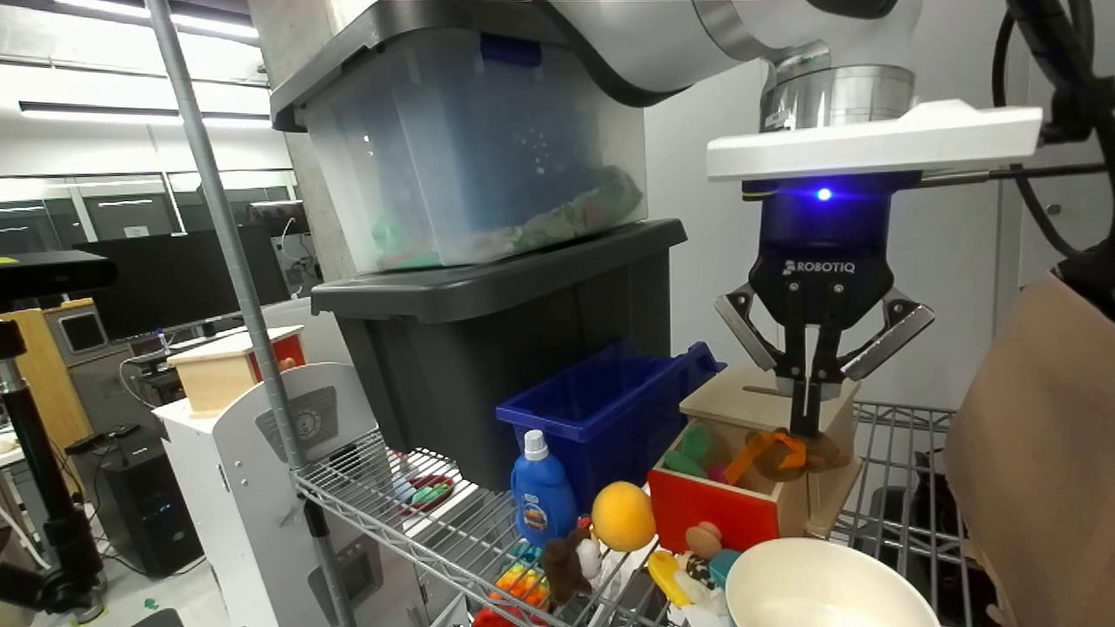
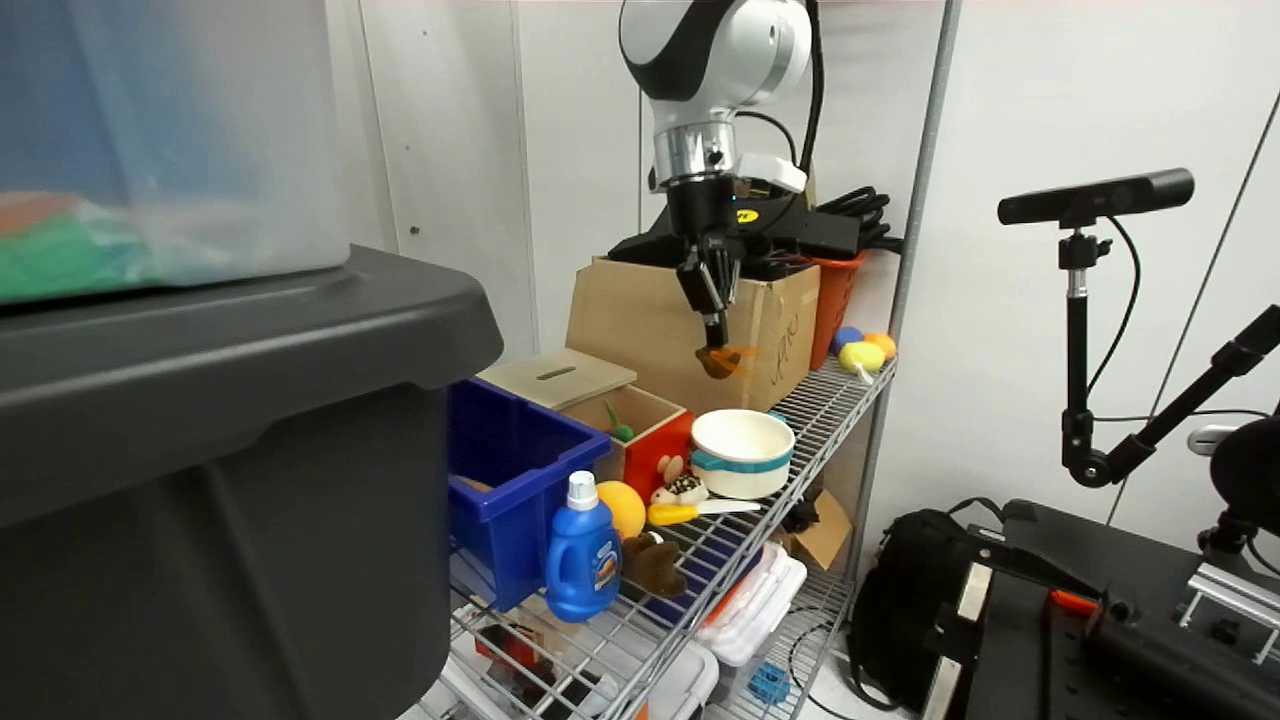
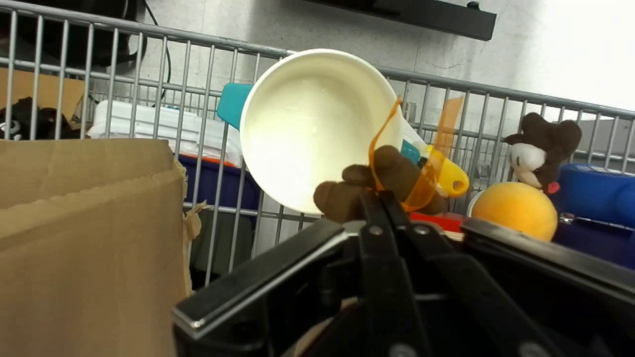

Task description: Remove the brown plush toy from the white pot and place it on the right side of the rack

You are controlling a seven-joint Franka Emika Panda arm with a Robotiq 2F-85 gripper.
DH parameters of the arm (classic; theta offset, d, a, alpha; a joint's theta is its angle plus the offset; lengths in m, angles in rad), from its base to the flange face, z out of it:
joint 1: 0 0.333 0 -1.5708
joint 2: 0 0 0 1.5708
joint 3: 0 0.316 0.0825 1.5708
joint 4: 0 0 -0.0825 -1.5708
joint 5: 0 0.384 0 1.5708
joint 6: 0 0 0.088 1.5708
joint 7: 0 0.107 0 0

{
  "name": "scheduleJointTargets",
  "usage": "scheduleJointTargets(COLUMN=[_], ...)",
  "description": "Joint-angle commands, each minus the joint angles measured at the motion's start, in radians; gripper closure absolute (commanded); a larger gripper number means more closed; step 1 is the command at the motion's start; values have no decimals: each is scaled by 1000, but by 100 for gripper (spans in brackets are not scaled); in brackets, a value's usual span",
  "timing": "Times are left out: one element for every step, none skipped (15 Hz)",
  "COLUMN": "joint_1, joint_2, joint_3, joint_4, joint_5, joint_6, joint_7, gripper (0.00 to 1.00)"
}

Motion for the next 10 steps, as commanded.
scheduleJointTargets(joint_1=[18, 21, 24, 27, 30, 34, 38, 42, 45, 46], joint_2=[22, 27, 32, 35, 38, 42, 48, 54, 60, 62], joint_3=[-15, -15, -15, -15, -14, -13, -13, -13, -13, -15], joint_4=[76, 93, 109, 123, 136, 153, 169, 186, 200, 206], joint_5=[-22, -27, -33, -38, -42, -45, -48, -51, -55, -57], joint_6=[-70, -82, -93, -105, -116, -125, -134, -145, -154, -160], joint_7=[-1, -2, -3, -3, -3, -4, -4, -5, -4, -3], gripper=[99, 99, 99, 99, 99, 99, 99, 99, 99, 99])
